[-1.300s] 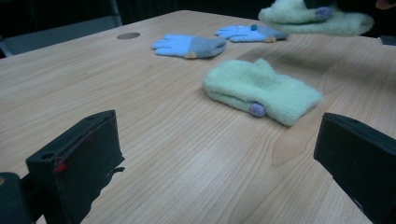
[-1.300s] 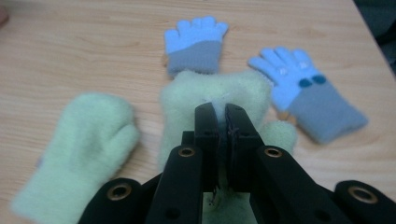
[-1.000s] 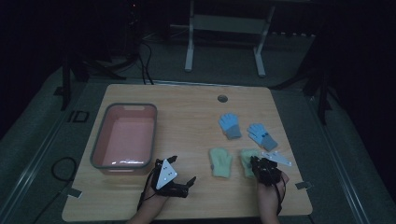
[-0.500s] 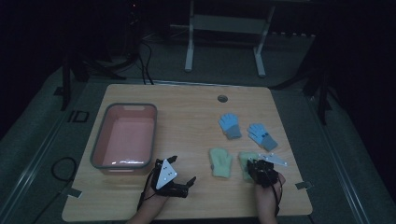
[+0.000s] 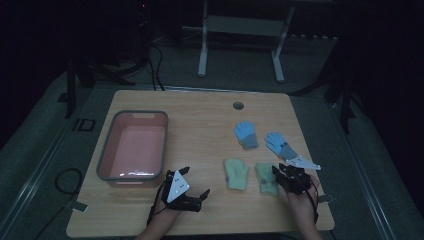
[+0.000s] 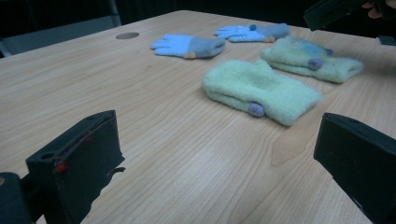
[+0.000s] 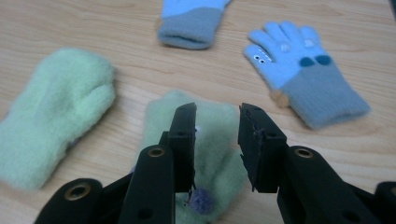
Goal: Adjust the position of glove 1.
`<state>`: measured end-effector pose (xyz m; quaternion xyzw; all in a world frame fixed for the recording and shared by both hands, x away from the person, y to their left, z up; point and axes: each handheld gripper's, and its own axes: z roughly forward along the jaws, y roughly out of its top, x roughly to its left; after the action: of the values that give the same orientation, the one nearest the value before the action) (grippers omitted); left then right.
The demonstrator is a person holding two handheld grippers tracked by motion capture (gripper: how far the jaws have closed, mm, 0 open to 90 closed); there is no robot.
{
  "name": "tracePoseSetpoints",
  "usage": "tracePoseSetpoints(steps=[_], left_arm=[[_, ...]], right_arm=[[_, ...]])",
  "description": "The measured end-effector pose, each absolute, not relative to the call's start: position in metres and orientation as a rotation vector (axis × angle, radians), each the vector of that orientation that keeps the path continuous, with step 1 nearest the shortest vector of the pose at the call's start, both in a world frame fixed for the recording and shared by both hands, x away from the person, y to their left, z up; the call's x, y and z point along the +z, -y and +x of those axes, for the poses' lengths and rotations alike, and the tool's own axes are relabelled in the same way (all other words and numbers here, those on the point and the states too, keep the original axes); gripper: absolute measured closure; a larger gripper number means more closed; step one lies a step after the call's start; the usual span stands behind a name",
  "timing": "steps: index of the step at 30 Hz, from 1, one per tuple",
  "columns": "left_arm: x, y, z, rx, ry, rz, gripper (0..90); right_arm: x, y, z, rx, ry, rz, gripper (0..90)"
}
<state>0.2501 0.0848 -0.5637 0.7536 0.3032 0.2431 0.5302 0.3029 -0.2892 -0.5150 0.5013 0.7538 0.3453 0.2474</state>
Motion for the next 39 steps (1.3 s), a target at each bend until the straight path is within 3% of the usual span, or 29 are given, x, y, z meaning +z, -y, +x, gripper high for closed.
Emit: tracePoseSetpoints(steps=[17,28,39], left_arm=[[-0.564,-0.084,0.249,0.592,-0.717,1.804,1.0],[-0.564,-0.084,0.250,0.589,-0.719,1.804,1.0],[-0.564,-0.084,0.250,0.589,-0.723,1.802,1.0]], right_arm=[[-0.550,0.285,0.301,0.950,-2.213,1.167,63.6],[-0.557,0.274,0.292,0.914,-2.133,1.170,83.5],[-0.519,0.270,0.293,0.952,-2.059,1.212,85.1]])
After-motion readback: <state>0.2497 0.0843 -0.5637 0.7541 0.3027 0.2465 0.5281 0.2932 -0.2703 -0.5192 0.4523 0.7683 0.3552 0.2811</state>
